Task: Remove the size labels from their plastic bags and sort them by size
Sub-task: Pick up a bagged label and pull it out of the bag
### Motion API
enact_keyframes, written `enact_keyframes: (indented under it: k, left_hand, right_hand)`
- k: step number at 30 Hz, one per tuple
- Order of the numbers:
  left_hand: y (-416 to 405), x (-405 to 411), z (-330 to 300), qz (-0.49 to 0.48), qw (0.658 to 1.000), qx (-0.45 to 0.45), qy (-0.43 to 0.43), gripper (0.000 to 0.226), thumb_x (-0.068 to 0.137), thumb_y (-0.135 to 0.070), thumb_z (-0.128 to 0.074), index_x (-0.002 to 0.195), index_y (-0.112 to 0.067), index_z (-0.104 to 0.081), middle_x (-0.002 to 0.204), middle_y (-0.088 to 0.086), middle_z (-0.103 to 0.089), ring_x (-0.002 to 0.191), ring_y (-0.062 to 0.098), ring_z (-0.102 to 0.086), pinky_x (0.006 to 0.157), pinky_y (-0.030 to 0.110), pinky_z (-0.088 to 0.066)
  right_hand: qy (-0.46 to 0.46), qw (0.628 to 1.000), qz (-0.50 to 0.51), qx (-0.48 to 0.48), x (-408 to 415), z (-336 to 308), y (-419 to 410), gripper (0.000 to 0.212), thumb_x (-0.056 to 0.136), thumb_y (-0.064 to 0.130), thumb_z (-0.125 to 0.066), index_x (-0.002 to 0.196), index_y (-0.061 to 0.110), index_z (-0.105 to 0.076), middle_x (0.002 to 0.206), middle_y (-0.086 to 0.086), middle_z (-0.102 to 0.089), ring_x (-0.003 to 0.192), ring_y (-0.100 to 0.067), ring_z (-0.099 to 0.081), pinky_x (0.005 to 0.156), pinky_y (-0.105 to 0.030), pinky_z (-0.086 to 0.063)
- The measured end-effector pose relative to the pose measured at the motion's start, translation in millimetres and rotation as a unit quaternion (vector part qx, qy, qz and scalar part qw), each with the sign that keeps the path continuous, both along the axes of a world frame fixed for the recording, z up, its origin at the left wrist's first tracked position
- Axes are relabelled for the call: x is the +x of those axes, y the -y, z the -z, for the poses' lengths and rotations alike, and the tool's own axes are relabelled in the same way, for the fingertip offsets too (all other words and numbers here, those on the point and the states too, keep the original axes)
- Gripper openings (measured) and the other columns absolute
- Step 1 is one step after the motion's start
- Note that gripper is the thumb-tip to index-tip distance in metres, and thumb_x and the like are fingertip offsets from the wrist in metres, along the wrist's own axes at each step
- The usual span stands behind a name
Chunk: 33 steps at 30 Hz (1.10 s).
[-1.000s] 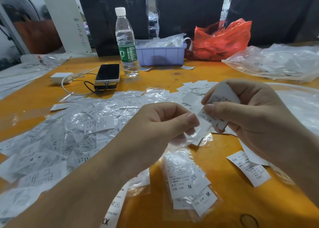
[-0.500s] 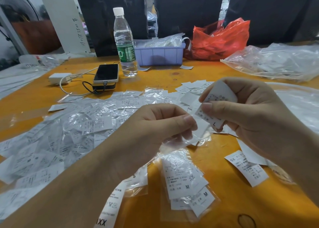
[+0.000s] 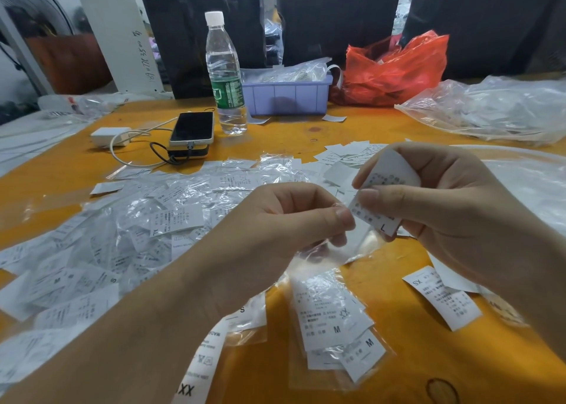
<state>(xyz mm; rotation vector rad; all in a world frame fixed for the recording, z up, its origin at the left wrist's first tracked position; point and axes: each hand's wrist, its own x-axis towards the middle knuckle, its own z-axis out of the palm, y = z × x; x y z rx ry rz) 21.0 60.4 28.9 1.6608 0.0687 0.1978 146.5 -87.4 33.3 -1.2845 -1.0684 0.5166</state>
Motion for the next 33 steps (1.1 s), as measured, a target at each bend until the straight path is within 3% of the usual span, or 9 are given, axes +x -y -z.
enact_keyframes:
  k: [9,17,33]
  left_hand:
    - [-0.2,0.0,0.1,0.000,1.000,-0.001,0.002,0.011,0.076,-0.023,-0.066,0.073,-0.017,-0.075,0.068,0.001,-0.068,0.064,0.013,-0.058,0.061,0.019,-0.050]
    - [-3.0,0.8,0.8,-0.041,0.999,0.002,0.004,0.010,0.074,-0.025,-0.068,0.075,-0.018,-0.075,0.069,0.001,-0.068,0.064,0.016,-0.058,0.062,0.022,-0.051]
    - [-1.2,1.2,2.3,-0.011,1.000,0.020,-0.004,0.010,0.077,-0.028,-0.066,0.073,-0.022,-0.073,0.071,0.000,-0.069,0.066,0.008,-0.062,0.062,0.017,-0.049]
  right_hand:
    - [0.022,0.999,0.023,-0.006,-1.6,1.2,-0.6,0.006,0.069,0.011,-0.071,0.074,0.009,-0.070,0.066,0.000,-0.062,0.058,-0.013,-0.057,0.046,-0.019,-0.045]
    - [0.046,0.997,0.055,-0.022,0.2,-1.1,0.1,0.006,0.068,0.010,-0.069,0.073,0.012,-0.070,0.066,0.002,-0.062,0.060,-0.011,-0.057,0.047,-0.025,-0.046]
    - [0.017,1.000,0.013,-0.018,-5.2,2.3,-2.0,0.008,0.069,0.009,-0.072,0.076,0.006,-0.070,0.065,-0.001,-0.062,0.056,-0.014,-0.056,0.044,-0.021,-0.045]
